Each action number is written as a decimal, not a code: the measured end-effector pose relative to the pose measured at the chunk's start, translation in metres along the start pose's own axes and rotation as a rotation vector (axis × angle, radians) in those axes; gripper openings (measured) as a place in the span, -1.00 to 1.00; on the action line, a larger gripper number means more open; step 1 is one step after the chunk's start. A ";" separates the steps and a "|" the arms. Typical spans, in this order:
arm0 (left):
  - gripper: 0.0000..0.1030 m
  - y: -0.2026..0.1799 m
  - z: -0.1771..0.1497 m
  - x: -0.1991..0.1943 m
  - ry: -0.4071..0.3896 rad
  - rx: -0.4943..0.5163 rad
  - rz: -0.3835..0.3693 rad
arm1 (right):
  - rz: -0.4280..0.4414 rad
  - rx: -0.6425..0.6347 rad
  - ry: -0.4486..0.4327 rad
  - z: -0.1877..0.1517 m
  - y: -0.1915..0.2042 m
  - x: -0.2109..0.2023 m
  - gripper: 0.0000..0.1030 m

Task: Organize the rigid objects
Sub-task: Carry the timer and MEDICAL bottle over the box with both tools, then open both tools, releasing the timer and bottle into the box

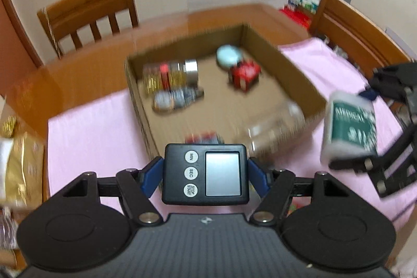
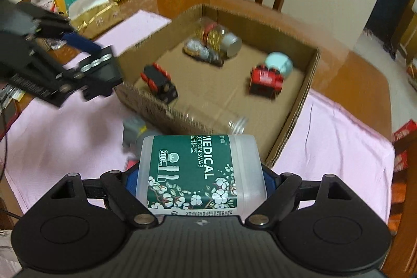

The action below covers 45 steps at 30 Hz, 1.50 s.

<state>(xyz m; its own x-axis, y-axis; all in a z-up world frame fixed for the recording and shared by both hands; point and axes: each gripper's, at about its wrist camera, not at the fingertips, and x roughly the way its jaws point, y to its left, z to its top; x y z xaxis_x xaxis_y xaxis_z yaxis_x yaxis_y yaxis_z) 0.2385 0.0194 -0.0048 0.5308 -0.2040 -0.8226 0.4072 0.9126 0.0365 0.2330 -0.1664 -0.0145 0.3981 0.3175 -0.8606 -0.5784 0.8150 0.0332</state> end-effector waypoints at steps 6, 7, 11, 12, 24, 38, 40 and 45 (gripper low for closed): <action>0.34 0.008 0.034 0.029 -0.041 -0.022 0.022 | -0.018 -0.016 -0.051 0.016 -0.005 -0.009 0.68; 0.34 0.009 0.038 0.034 -0.048 -0.023 0.025 | -0.022 -0.017 -0.055 0.017 -0.006 -0.009 0.68; 0.34 0.013 0.045 0.056 -0.053 -0.042 0.043 | -0.030 -0.020 -0.069 0.024 -0.009 -0.008 0.68; 0.37 0.013 0.045 0.059 -0.052 -0.043 0.043 | -0.032 -0.019 -0.071 0.025 -0.010 -0.008 0.68; 0.91 0.028 0.001 0.023 -0.088 -0.168 0.151 | -0.067 -0.015 -0.095 0.044 -0.017 -0.004 0.68; 0.96 0.036 -0.071 -0.023 -0.068 -0.346 0.258 | -0.101 0.077 -0.109 0.088 -0.030 0.027 0.68; 0.96 0.040 -0.077 -0.028 -0.069 -0.363 0.258 | -0.111 0.080 -0.111 0.092 -0.028 0.032 0.68; 0.96 0.043 -0.086 -0.035 -0.070 -0.390 0.275 | -0.149 0.115 -0.119 0.098 -0.030 0.041 0.88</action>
<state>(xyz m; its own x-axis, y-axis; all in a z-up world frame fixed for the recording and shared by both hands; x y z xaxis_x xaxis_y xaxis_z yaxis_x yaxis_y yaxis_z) 0.1736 0.0965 -0.0234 0.6342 0.0519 -0.7714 -0.0568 0.9982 0.0204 0.3368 -0.1304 -0.0009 0.5584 0.2394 -0.7943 -0.4251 0.9048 -0.0261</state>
